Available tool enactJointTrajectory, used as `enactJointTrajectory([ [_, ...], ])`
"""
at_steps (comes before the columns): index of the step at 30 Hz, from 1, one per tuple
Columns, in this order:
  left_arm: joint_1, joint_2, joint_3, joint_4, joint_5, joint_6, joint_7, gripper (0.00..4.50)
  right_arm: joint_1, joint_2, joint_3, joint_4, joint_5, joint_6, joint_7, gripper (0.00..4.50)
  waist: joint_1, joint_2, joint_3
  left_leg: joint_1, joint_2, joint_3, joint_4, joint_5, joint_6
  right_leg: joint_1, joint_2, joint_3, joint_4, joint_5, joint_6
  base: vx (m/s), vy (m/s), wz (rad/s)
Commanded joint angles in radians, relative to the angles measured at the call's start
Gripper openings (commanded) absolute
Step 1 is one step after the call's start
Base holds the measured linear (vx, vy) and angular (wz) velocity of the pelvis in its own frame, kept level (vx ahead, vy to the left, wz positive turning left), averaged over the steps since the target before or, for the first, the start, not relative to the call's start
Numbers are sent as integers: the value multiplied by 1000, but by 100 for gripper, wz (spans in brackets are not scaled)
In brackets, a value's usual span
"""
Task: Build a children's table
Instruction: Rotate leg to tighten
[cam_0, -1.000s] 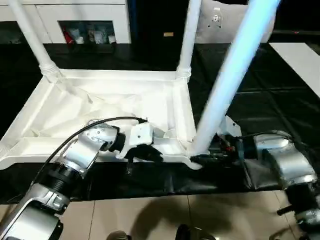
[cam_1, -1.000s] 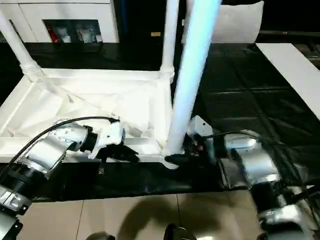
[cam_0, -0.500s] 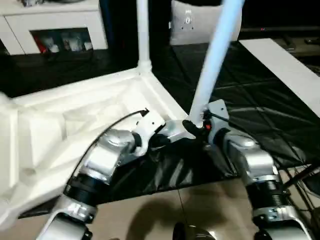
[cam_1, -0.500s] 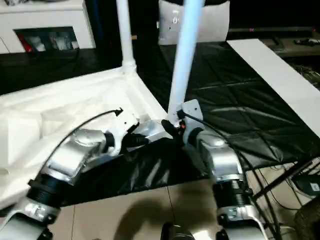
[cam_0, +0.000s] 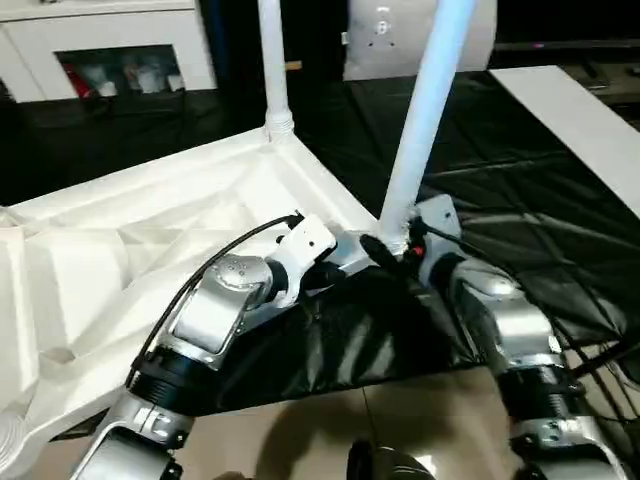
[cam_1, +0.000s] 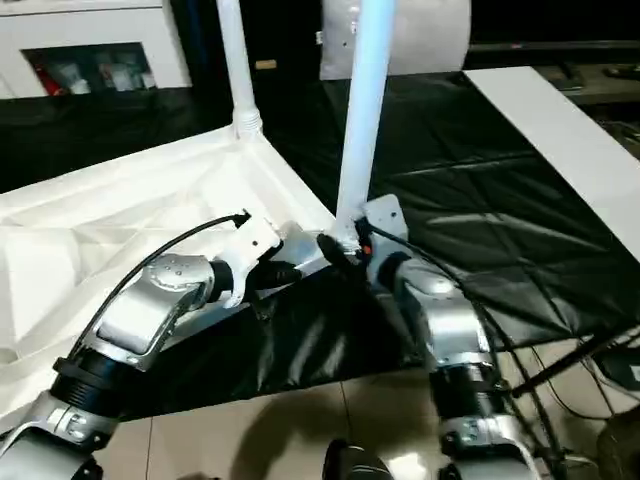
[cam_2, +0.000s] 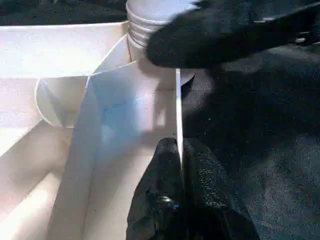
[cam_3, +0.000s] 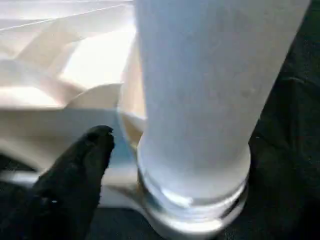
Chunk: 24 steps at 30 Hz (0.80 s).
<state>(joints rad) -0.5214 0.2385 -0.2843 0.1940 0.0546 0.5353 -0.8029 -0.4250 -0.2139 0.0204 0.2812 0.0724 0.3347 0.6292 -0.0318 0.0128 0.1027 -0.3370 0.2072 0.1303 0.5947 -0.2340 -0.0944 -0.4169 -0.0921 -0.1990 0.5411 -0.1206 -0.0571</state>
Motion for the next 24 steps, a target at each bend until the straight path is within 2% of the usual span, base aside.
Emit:
enactJointTrajectory([
  [1,-17,34,-7,27,13,-39,-36,0,16,-35,51,-36,31,-31,126,445,13,-12,-77,-30,6,10,-54,-3,157,85,-60,71,-57,-345,-64,0,0,0],
  [3,-18,52,-14,37,13,-55,-62,0,20,-71,52,-40,40,-42,180,445,15,-12,-76,-31,7,10,-53,4,166,83,-58,70,-56,-338,-67,0,0,0],
  [4,-19,72,-25,48,15,-71,-91,0,22,-109,51,-40,46,-55,231,445,19,-12,-72,-26,7,12,-54,-17,165,81,-56,68,-64,-371,-62,0,0,0],
  [6,-21,87,-33,55,14,-83,-109,0,24,-135,51,-40,50,-64,266,445,22,-12,-69,-23,7,13,-56,-43,157,80,-55,67,-68,-409,-51,0,0,0],
  [8,-23,126,-58,67,17,-123,-166,0,21,-184,42,-35,66,-71,338,445,22,-7,-68,-21,10,11,-57,-64,146,78,-55,65,-72,-434,-46,0,0,0],
  [9,-23,135,-64,69,16,-133,-178,0,20,-193,40,-34,70,-71,352,445,23,-9,-69,-20,9,10,-57,-70,145,78,-54,63,-74,-437,-44,0,0,0],
  [10,-25,163,-85,71,12,-170,-230,0,16,-227,43,-30,80,-79,412,445,23,-5,-68,-20,12,9,-58,-76,142,78,-55,64,-71,-432,-48,0,0,0],
  [14,-30,209,-120,80,2,-255,-349,0,5,-298,71,-18,96,-115,538,445,30,-12,-71,-21,13,9,-58,-65,154,80,-57,68,-66,-403,-66,0,0,0],
  [16,-33,217,-128,85,0,-284,-376,0,0,-310,80,-8,94,-134,559,445,40,-9,-73,-18,16,10,-57,-38,157,77,-59,71,-60,-381,-85,0,0,0],
  [17,-36,222,-136,90,-1,-301,-398,0,-8,-318,90,5,79,-169,566,445,41,-11,-74,-19,17,11,-57,-36,157,77,-60,71,-59,-381,-87,0,0,0],
  [19,-40,227,-144,96,-3,-317,-415,0,-13,-323,97,16,67,-196,574,445,50,-10,-74,-17,21,11,-58,-20,152,77,-61,73,-56,-369,-97,0,0,0],
  [20,-45,237,-164,102,-8,-354,-458,0,-26,-331,117,36,55,-240,610,445,54,-15,-75,-17,20,12,-58,-14,154,77,-61,74,-53,-366,-99,0,0,0],
  [21,-45,237,-165,103,-9,-355,-459,0,-26,-331,117,37,55,-241,611,445,54,-15,-75,-17,20,12,-58,-14,154,77,-61,74,-53,-366,-99,0,0,0],
  [23,-48,240,-172,106,-11,-373,-474,0,-31,-334,128,43,55,-247,637,445,64,-15,-76,-14,24,13,-58,-5,160,75,-63,77,-49,-350,-113,0,0,0],
  [24,-50,244,-179,107,-10,-391,-491,0,-37,-336,140,49,61,-247,662,429,68,-14,-76,-14,24,12,-58,-2,161,77,-62,77,-47,-344,-117,0,0,0],
])
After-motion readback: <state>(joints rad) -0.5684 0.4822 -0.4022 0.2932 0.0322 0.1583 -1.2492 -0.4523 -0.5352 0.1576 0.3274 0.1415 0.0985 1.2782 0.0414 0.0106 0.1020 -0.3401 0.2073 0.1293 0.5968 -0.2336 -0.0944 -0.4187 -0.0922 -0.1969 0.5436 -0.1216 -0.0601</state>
